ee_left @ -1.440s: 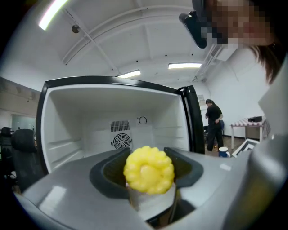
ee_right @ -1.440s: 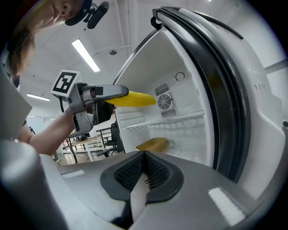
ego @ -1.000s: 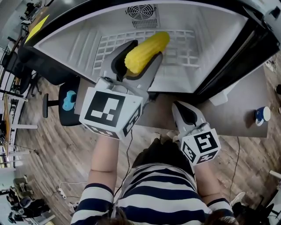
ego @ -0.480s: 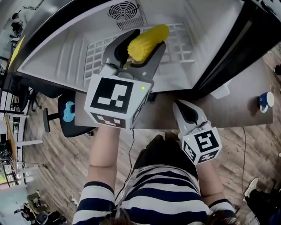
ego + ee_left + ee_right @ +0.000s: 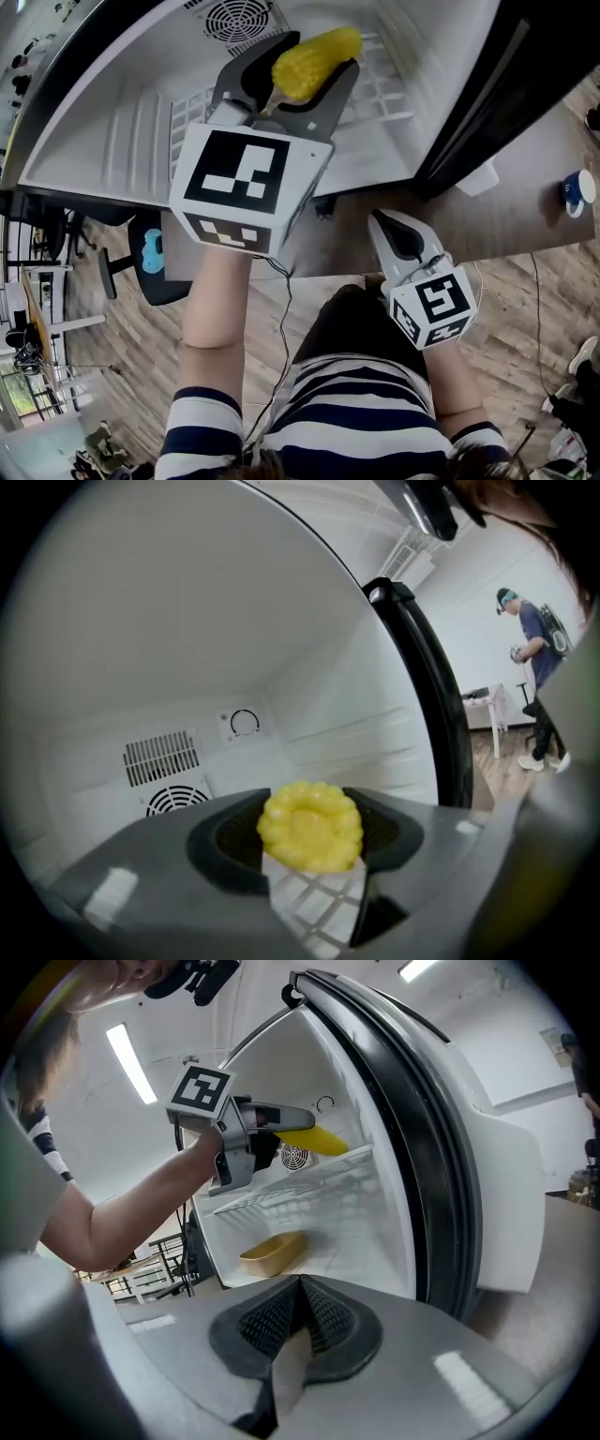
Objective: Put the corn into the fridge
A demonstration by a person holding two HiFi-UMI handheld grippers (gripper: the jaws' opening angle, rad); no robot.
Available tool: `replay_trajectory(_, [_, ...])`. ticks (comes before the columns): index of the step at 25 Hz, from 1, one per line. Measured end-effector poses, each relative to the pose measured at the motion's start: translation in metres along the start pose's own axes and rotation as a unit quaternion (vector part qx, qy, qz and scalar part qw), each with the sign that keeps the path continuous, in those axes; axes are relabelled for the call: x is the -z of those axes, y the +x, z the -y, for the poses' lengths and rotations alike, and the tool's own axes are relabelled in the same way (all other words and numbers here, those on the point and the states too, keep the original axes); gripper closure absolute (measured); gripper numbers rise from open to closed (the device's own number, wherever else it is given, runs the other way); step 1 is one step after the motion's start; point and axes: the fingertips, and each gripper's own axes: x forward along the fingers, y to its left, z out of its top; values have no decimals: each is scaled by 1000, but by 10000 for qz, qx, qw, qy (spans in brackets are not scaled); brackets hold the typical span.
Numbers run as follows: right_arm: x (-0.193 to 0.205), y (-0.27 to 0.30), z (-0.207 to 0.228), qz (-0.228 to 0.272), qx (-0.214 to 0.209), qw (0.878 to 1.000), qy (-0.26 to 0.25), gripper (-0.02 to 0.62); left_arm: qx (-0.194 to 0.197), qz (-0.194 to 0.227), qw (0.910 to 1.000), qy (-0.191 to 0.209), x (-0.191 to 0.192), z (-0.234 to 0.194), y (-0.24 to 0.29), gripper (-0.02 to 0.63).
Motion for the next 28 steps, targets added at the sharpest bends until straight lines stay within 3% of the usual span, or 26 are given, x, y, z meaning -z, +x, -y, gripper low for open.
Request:
replay_trajectory(16, [10,10,3,157,190,9994,250,603,466,-587,9968,270,23,0,6,606])
replay_trajectory(28, [12,11,4,215,175,9994,227,603,537,-1053,9914,564,44,2,2,606])
